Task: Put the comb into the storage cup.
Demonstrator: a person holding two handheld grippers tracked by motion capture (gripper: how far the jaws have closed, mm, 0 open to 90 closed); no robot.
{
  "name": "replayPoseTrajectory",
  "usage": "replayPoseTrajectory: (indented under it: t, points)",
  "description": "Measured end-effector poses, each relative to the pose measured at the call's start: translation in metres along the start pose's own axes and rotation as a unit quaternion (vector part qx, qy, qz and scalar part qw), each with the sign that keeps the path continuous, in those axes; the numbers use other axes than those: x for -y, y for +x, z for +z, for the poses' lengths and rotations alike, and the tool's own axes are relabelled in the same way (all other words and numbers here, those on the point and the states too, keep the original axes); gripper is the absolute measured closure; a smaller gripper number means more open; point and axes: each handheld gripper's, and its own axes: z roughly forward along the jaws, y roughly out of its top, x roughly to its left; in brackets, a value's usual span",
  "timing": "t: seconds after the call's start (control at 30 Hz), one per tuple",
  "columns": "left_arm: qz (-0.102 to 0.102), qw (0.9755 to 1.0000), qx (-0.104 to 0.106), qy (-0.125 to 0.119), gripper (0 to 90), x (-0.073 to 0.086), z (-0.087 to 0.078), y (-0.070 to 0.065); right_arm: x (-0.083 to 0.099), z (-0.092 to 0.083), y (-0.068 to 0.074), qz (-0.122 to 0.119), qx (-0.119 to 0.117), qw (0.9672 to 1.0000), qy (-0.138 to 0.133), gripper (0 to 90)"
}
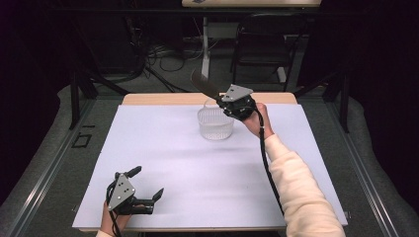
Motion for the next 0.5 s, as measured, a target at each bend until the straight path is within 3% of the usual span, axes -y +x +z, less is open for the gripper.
replayPoseTrajectory:
  t: [0.5]
  points:
    - [-0.001,1.0,0.0,0.0,0.1,0.0002,0.0,0.0002,-0.002,0.0061,0.0007,-0.003,0.009,0.9999,-0.011,72.1]
